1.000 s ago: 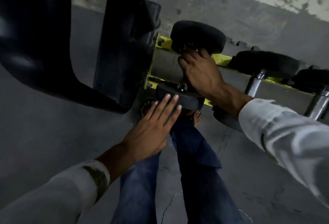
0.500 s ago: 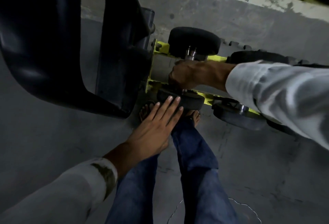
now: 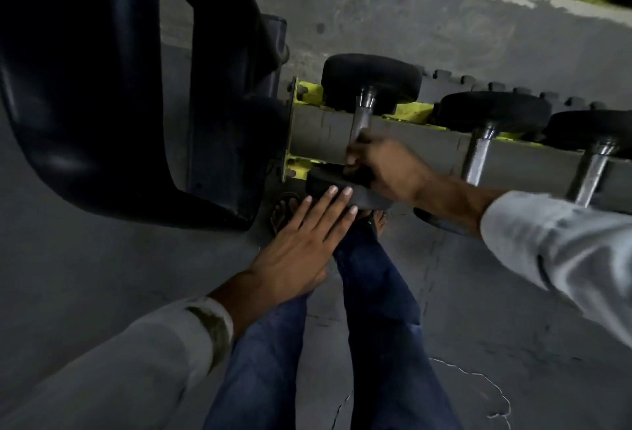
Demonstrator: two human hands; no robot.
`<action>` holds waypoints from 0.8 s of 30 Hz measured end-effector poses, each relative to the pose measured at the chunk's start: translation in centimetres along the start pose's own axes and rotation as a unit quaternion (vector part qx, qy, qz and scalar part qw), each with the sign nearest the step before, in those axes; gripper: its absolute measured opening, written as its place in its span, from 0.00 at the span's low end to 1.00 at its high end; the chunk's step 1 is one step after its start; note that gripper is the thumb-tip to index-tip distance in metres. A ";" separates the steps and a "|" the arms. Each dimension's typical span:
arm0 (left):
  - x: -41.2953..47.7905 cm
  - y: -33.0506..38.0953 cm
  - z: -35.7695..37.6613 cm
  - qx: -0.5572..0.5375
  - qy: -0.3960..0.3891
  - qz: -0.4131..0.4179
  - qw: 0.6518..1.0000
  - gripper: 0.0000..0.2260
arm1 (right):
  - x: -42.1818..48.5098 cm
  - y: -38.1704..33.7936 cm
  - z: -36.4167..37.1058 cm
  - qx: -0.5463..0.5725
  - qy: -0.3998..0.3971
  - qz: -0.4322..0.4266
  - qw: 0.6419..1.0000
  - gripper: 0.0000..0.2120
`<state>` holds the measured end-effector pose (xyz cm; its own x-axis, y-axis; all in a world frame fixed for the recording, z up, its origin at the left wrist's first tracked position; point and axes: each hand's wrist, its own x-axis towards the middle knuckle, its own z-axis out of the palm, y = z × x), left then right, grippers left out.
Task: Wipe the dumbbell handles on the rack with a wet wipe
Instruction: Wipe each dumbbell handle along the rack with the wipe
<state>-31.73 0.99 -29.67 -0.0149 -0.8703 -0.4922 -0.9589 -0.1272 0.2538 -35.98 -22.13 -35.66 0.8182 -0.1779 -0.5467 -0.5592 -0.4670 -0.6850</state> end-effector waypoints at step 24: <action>0.1 -0.3 0.7 -0.014 0.009 0.015 1.000 0.46 | 5.3 0.1 0.1 0.757 0.295 0.220 0.540 0.10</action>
<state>-31.65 1.27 -30.34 -0.0393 -0.8820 -0.4695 -0.9499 -0.1129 0.2915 -31.69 -23.01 -38.73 0.2123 -0.4359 -0.8746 0.1799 0.8971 -0.4035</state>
